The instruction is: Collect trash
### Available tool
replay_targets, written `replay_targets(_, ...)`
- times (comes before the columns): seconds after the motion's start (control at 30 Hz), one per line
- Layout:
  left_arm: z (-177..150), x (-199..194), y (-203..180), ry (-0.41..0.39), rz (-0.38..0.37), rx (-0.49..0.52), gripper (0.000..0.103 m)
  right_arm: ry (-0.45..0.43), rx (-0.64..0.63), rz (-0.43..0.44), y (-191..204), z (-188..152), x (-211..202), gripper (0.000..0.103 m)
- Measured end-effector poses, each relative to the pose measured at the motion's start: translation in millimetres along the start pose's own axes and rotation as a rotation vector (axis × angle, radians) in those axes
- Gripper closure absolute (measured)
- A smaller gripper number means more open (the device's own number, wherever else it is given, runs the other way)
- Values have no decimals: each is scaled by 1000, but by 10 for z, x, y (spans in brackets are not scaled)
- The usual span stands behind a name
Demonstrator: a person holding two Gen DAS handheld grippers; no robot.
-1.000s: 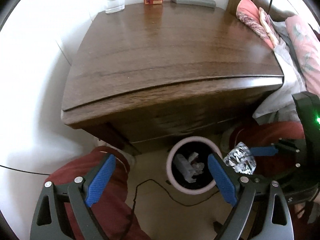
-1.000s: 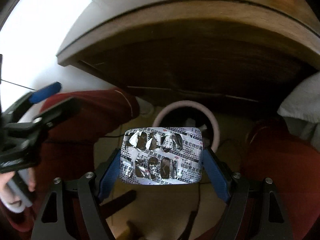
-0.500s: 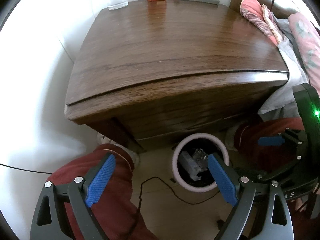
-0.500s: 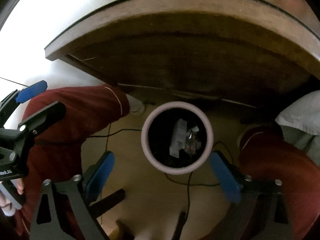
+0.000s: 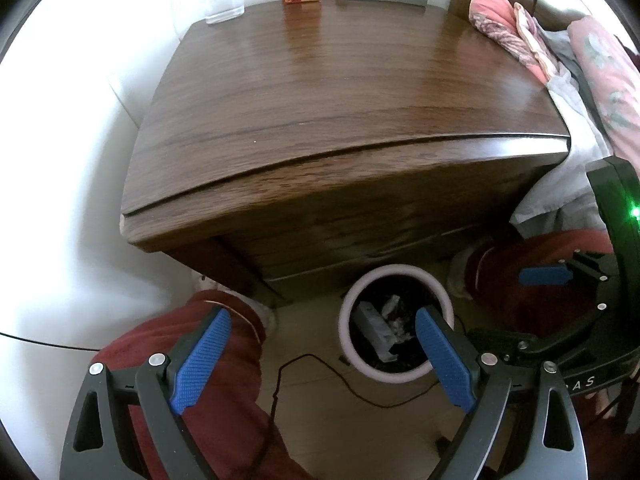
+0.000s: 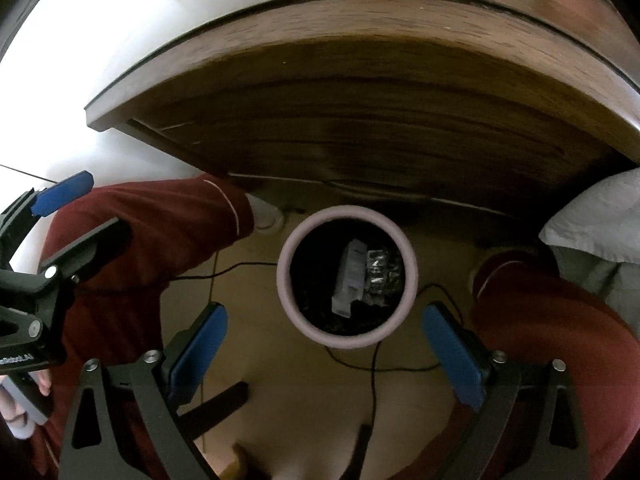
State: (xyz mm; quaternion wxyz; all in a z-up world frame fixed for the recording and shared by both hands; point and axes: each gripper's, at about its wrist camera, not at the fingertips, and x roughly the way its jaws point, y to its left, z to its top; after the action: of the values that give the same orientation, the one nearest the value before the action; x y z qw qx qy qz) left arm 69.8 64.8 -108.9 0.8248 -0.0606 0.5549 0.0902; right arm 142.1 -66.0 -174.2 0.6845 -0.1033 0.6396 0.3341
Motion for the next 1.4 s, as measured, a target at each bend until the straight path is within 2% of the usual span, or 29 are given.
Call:
replay_targets(0.23, -31, -44, -39, -18, 0, 1, 9, -41, 12, -15, -51, -49, -137, 5)
replay_targets(0.53, -13, -176, -94, -55, -8, 7, 9, -176, 38, -85, -95, -202, -536, 5)
replay_targets(0.6, -1, -283, -97, -111, -16, 3, 9, -222, 57, -88, -108, -246, -645, 5)
replay_targets(0.7, -15, -474, -125, -208, -36, -8, 9, -338, 87, -81, -128, -343, -877, 5)
replay_targets(0.83, -45, -713, -168, -353, -66, -6, 7, -535, 105, -48, -171, -505, -1258, 5)
replay_targets(0.9, -83, -849, -208, -453, -89, 10, 5, -630, 89, -51, -139, -585, -1405, 5)
replay_targets(0.97, -113, -939, -245, -517, -120, 27, 4, -721, 56, -63, -81, -682, -1544, 5)
replay_targets(1.07, -144, -1056, -298, -585, -177, 41, 3, -834, -3, -94, 48, -810, -1715, 5)
replay_targets(1.2, -183, -1173, -334, -656, -192, 40, 0, -950, -102, -148, 242, -936, -1829, 5)
replay_targets(1.4, -281, -1259, -353, -699, -181, 58, 0, -1001, -103, -133, 234, -1058, -1862, 5)
